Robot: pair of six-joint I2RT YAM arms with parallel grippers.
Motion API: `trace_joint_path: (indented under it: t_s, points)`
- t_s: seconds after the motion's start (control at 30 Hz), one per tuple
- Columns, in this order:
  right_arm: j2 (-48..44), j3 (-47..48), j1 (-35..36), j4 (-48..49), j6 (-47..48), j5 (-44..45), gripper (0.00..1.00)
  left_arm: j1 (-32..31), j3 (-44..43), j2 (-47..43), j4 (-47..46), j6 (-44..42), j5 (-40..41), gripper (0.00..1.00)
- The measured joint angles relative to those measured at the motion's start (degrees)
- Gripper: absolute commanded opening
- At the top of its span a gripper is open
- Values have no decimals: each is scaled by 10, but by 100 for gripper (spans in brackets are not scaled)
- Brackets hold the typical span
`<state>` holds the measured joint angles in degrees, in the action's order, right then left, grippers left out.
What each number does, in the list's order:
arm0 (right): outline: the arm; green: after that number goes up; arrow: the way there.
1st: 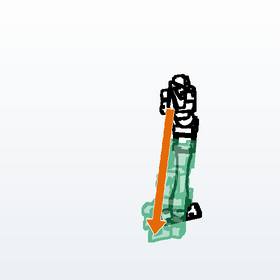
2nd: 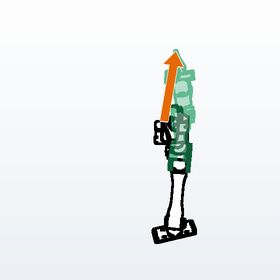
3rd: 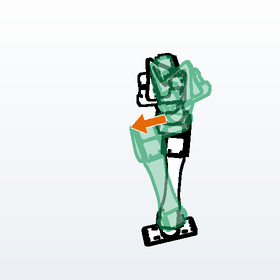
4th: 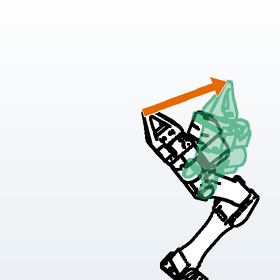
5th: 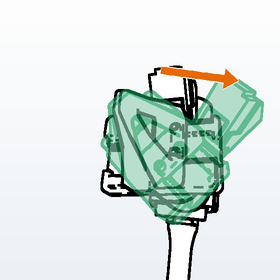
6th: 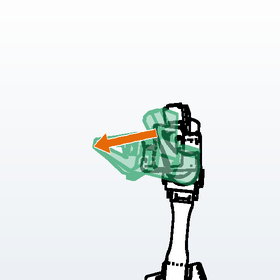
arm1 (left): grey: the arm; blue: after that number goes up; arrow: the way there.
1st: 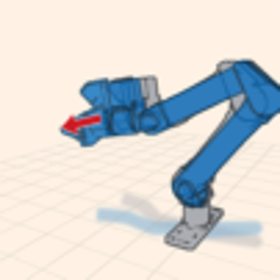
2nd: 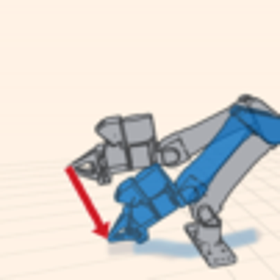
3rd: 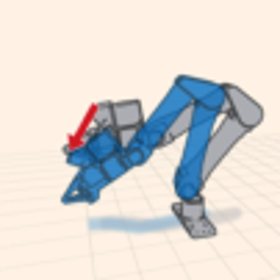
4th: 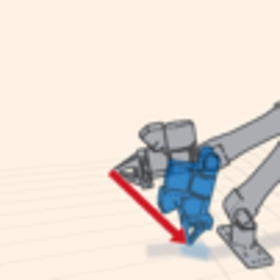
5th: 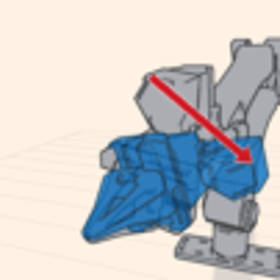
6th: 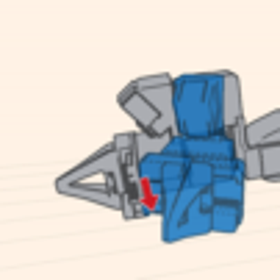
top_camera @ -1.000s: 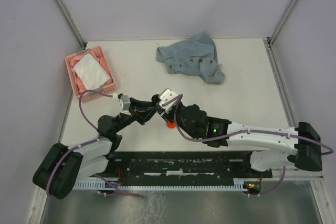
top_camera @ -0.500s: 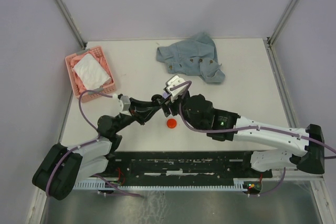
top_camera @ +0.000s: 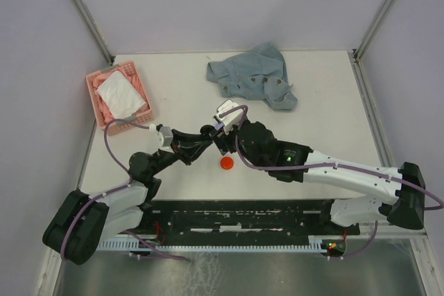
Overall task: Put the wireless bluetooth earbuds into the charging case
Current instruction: Place the earbud in the charging case.
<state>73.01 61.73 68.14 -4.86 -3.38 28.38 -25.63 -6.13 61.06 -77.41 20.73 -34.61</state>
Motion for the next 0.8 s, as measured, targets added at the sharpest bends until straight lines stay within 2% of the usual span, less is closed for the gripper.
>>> trace_joint_path:
  t_s: [0.43, 0.63, 0.8]
  points:
    - [-10, -15, -57, -16, 0, -17, 71, 0, 0, -4, 5, 0, -14, 3]
    - [-43, -17, -116, -47, 12, -120, 76, 0, 0, 1, 5, 0, -37, 3]
    - [-76, -17, -162, -72, 24, -233, 78, 0, -10, 28, 5, -3, -73, 3]
